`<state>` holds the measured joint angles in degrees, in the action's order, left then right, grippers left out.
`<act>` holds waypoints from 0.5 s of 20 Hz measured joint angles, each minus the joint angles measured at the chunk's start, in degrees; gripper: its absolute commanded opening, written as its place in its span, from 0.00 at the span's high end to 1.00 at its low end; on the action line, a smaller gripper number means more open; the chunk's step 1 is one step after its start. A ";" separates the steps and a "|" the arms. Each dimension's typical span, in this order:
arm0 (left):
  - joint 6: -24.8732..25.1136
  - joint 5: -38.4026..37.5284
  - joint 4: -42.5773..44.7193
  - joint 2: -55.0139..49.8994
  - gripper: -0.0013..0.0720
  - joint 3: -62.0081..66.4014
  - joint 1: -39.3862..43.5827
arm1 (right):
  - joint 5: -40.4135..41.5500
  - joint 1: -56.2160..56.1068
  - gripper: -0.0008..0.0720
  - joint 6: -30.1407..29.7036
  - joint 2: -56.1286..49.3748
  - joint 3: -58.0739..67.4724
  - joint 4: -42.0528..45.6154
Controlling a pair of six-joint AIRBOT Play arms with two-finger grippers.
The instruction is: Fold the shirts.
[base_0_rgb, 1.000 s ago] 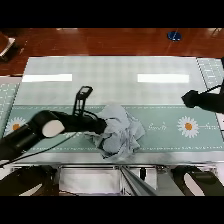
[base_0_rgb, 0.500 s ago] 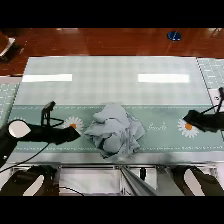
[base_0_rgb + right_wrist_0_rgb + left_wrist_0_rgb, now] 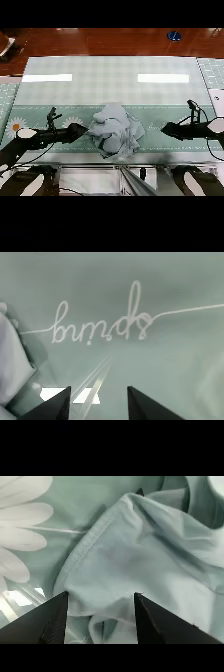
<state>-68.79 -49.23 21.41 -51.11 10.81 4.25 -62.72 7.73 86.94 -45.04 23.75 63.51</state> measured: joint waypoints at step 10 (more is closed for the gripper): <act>7.80 1.55 -4.42 -11.89 0.95 7.76 8.87 | 5.22 -13.55 0.43 -1.42 -13.84 -0.28 -11.06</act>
<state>-60.99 -47.68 16.99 -63.00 18.57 13.13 -57.49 -5.82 85.52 -58.87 23.46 52.45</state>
